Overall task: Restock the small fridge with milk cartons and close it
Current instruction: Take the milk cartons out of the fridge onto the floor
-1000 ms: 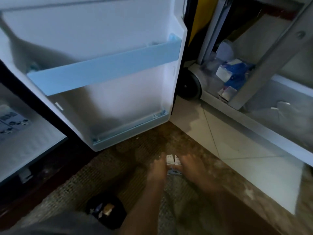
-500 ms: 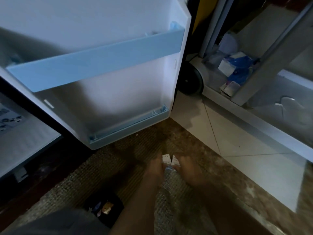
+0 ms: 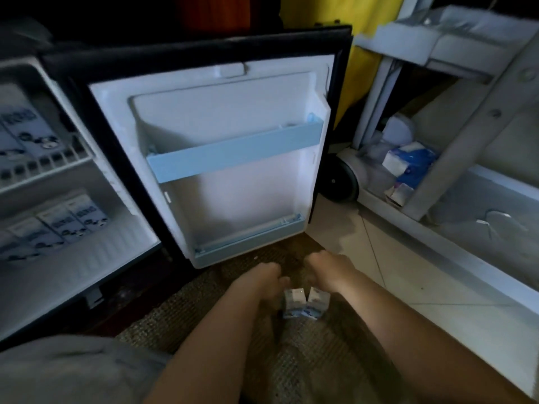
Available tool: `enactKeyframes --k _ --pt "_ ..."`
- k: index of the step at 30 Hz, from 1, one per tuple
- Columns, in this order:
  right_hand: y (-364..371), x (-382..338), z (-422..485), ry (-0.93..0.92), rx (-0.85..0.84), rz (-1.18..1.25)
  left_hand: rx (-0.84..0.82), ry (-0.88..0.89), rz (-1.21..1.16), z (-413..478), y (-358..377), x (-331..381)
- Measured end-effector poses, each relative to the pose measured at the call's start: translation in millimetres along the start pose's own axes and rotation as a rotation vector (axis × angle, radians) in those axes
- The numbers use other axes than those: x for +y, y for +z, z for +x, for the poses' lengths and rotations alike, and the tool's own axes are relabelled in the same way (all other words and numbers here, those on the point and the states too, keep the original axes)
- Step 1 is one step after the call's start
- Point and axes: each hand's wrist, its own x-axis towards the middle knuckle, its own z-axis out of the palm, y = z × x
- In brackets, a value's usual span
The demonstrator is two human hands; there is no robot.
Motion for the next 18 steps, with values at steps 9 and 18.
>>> enactKeyframes --k 9,18 --pt "-105.6 -75.3 -28.9 -0.219 0.121 -0.176 0.188 0.046 0.295 -101.7 -107.0 -11.2" --pt "-181.8 -189.5 -64.2 -0.479 0.158 -0.161 0.346 -0.037 0.306 -227.7 -179.9 -69.7"
